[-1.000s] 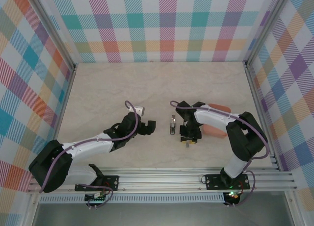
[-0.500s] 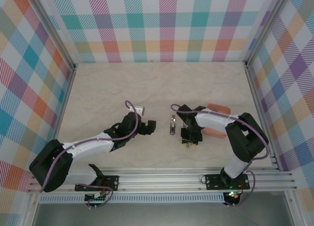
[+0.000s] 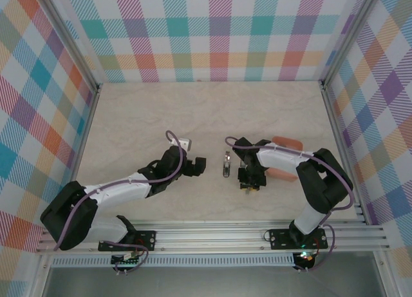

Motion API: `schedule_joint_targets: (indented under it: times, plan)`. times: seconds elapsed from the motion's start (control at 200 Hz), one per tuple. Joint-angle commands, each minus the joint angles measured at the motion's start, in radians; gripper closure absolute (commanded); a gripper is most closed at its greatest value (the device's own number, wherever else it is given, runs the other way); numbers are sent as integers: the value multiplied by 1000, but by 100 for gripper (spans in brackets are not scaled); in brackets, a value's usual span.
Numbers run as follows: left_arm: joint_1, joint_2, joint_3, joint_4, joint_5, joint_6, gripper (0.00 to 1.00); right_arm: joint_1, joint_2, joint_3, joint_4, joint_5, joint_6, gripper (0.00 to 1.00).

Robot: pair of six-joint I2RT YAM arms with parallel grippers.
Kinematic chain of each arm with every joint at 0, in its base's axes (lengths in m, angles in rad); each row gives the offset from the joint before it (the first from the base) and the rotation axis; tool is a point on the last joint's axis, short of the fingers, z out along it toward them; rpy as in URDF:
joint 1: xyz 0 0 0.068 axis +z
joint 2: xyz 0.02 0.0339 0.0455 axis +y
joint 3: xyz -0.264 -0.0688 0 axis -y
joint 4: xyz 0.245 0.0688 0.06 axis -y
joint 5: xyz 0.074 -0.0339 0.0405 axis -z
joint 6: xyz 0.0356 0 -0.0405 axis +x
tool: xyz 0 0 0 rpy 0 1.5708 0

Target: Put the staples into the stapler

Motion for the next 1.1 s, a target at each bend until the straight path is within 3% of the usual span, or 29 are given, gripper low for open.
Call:
schedule_joint_targets:
  times: [0.0, 0.41, 0.7, 1.095]
  plan:
    - [-14, 19, 29, 11, 11, 4, 0, 9, 15, -9, 66, -7, 13, 79]
    - [-14, 3, 8, 39, 2, -1, 0, 15, -43, -48, 120, 23, 36, 83]
    - [-14, 77, -81, 200, 22, -23, 0, 55, -144, -57, 245, 125, 72, 84]
    - [-14, 94, -170, 280, -11, -21, 0, 127, -111, 28, 266, 259, 104, 84]
